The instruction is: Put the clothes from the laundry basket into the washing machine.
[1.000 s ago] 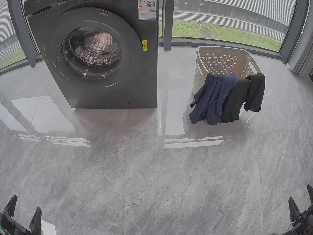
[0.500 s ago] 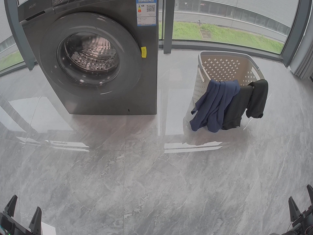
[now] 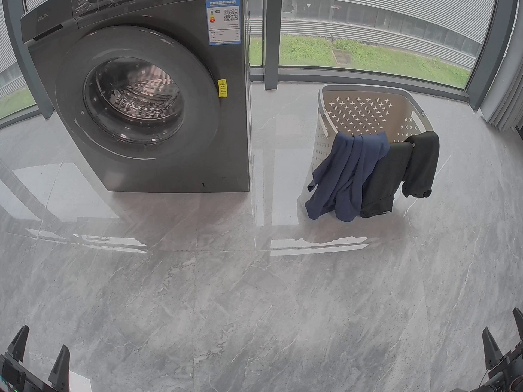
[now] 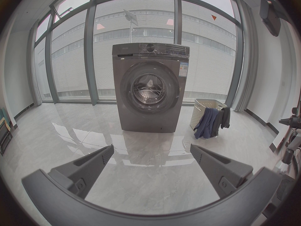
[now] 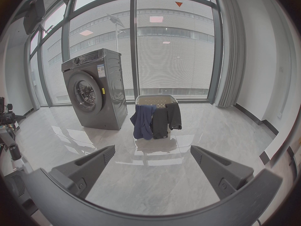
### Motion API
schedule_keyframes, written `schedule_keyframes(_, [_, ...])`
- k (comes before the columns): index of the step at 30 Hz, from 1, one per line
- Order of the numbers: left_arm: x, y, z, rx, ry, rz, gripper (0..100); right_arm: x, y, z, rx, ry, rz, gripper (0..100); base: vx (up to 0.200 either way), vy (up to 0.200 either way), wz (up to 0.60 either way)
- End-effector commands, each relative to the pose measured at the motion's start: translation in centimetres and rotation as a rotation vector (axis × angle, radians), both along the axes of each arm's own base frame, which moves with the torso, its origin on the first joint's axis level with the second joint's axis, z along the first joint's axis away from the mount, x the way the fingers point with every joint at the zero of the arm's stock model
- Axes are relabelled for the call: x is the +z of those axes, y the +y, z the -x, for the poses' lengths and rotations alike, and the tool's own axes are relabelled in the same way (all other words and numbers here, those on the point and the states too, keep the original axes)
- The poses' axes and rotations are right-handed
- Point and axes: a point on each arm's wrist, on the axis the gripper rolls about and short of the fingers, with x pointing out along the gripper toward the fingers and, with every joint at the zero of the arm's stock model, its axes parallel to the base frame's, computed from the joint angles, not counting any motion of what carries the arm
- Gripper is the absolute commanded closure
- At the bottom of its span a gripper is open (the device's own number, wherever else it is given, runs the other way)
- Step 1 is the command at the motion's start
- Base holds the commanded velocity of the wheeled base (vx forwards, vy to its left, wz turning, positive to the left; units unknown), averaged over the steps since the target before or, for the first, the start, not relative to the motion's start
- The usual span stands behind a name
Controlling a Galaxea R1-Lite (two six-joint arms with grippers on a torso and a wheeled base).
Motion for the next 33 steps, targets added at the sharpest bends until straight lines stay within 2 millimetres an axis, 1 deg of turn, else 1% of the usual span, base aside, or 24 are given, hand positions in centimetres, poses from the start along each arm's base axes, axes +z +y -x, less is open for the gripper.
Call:
schedule_keyframes(1, [-0.52,0.00,-0.02,0.000,0.003,0.000,0,-0.48,0.00,0.01,0.000,-0.001,0.000,0,0.000,-0.200,0.00])
schedule_keyframes(6, [-0.48,0.00,0.00,0.000,0.001,0.000,0,-0.48,0.00,0.01,0.000,-0.001,0.000,0,0.000,-0.200,0.00])
schedule_keyframes(15, [-0.48,0.00,0.00,0.000,0.001,0.000,0,-0.53,0.00,0.00,0.000,0.001,0.000,0,0.000,0.000,0.00])
schedule_keyframes(30, [-0.48,0.00,0.00,0.000,0.001,0.003,0,-0.53,0.00,0.00,0.000,0.001,0.000,0,0.200,0.000,0.00])
schedule_keyframes(33, [-0.48,0.00,0.00,0.000,0.001,0.003,0,-0.48,0.00,0.01,0.000,-0.001,0.000,0,0.000,0.000,0.00])
